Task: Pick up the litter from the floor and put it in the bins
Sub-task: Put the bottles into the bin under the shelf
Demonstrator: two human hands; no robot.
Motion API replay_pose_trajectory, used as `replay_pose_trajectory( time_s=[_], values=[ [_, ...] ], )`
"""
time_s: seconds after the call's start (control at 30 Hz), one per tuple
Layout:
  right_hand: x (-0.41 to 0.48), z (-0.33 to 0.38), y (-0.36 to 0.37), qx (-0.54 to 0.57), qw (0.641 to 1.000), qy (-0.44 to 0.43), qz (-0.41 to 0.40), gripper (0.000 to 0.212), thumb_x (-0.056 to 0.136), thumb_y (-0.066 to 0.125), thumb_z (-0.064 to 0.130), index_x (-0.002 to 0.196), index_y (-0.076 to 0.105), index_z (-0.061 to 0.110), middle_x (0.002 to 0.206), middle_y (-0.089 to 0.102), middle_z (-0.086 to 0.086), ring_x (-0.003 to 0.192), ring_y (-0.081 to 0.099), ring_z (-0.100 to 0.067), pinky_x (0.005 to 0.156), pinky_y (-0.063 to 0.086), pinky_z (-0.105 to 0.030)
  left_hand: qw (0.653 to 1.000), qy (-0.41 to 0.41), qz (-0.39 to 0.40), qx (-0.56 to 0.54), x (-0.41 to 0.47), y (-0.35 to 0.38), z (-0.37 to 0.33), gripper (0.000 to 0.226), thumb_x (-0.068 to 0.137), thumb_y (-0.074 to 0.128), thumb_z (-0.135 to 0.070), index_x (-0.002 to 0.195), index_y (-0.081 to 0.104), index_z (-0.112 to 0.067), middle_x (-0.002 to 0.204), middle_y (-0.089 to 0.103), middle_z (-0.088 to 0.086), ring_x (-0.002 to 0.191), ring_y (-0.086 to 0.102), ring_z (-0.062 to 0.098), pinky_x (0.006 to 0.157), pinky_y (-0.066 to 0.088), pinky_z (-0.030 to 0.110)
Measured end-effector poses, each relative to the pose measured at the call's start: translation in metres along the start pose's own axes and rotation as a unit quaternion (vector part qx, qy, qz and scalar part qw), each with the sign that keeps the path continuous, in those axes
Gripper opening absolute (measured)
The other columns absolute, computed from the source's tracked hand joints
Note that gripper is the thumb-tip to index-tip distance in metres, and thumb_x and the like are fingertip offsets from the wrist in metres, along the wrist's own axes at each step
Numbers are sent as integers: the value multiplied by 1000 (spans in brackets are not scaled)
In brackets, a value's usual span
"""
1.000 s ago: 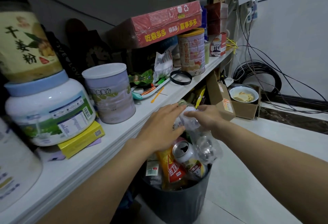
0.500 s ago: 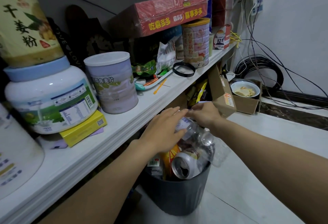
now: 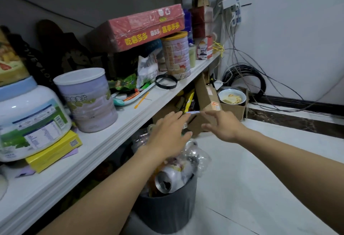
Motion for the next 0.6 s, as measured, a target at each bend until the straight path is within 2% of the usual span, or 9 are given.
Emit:
replay_pose_trajectory(
  time_s=[0.1, 0.2, 0.27, 0.47, 0.6],
  values=[
    [-26, -42, -20, -80, 997, 1, 5, 63, 94, 53, 44, 149, 32, 22, 148, 43, -6, 136, 39, -26, 106, 37, -39, 999, 30, -2, 24, 21, 11, -44, 56, 98, 43, -42, 150, 27, -27, 153, 30, -4, 142, 21, 17, 110, 22, 36],
    [-59, -98, -43, -130, 990, 48, -8, 68, 95, 45, 52, 152, 23, 21, 156, 30, -1, 142, 29, -22, 111, 31, -37, 996, 81, -6, 37, 46, 29, -97, 53, 97, 44, -44, 146, 34, -26, 150, 35, 0, 140, 25, 21, 110, 25, 38],
    [-89, -139, -60, -150, 984, 93, -20, 68, 96, 42, 54, 152, 22, 21, 155, 31, -1, 141, 31, -24, 111, 32, -37, 990, 130, -8, 57, 61, 43, -140, 56, 96, 43, -47, 146, 33, -25, 149, 38, 1, 139, 28, 23, 111, 28, 39],
    [-207, -251, -90, -186, 951, 243, -33, 67, 96, 41, 54, 150, 24, 18, 147, 40, -4, 135, 36, -27, 107, 34, -40, 968, 250, 25, 17, 69, 110, -283, 57, 97, 38, -49, 147, 31, -24, 151, 36, 2, 139, 28, 23, 111, 27, 40],
    [-296, -296, -106, -203, 919, 334, -61, 67, 95, 43, 53, 149, 25, 18, 149, 39, -4, 134, 37, -28, 107, 36, -41, 938, 340, 61, -24, 44, 160, -377, 59, 98, 36, -49, 150, 27, -24, 156, 27, 4, 145, 19, 26, 115, 20, 42]
  ],
)
Point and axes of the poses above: each hand's wrist, its own x-axis towards the middle knuckle, its own y-axis out of the palm, z = x × y, the point moved 6 cm from there along x, towards the middle knuckle
